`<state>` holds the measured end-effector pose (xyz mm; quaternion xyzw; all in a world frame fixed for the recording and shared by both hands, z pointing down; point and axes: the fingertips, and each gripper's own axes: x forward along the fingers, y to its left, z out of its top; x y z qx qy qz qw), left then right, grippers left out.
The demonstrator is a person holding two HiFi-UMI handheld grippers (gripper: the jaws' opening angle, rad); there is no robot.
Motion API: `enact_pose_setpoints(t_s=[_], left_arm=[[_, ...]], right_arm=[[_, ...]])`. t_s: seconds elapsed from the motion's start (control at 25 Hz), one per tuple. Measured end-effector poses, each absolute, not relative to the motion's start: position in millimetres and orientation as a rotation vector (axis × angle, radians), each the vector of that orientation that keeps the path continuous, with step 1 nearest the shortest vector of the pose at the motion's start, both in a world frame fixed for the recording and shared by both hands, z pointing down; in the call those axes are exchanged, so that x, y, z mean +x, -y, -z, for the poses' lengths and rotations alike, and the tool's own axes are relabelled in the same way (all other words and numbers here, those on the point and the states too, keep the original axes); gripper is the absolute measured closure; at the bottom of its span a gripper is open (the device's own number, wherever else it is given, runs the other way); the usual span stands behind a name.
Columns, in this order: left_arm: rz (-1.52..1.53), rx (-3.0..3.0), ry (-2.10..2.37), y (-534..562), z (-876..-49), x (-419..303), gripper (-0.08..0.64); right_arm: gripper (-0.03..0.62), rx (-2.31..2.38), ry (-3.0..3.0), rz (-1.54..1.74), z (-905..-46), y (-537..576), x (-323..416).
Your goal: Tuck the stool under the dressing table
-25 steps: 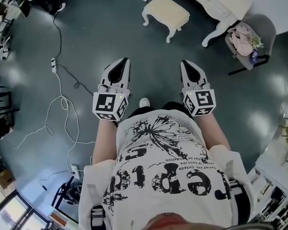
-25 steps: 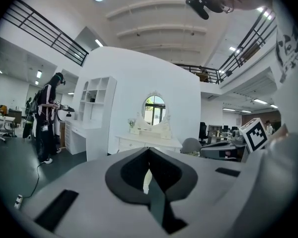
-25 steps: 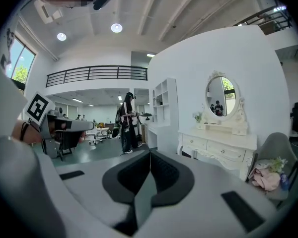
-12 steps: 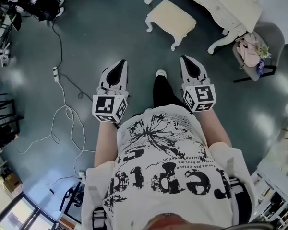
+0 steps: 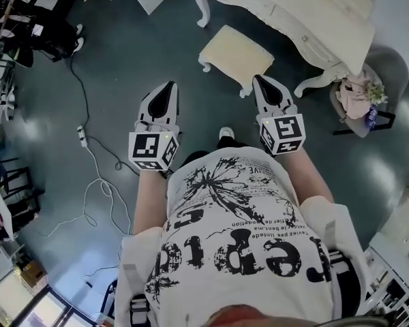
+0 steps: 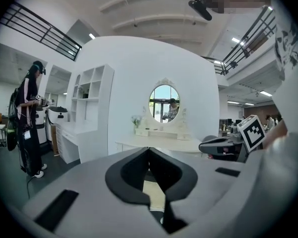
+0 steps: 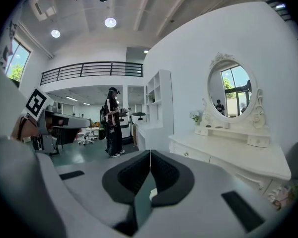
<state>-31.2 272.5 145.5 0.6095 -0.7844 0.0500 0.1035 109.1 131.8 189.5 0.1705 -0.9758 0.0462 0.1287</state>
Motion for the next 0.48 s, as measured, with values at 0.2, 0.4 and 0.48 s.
enact_pose_setpoints(t_s=[0.2, 0.4, 0.48], left_arm=[[-0.188, 1.826, 2.213, -207, -171, -55, 0.54], [-0.223, 1.93, 2.053, -142, -196, -80, 0.54], [-0.247, 1.984, 1.979, -114, -207, -92, 0.54]], right_arm=[[0.574, 0.574, 2.79, -0.203, -209, -77, 93], [0.574, 0.712, 2.712, -0.289, -236, -39, 78], [0.574, 0.773, 2.678, -0.317, -247, -23, 69]])
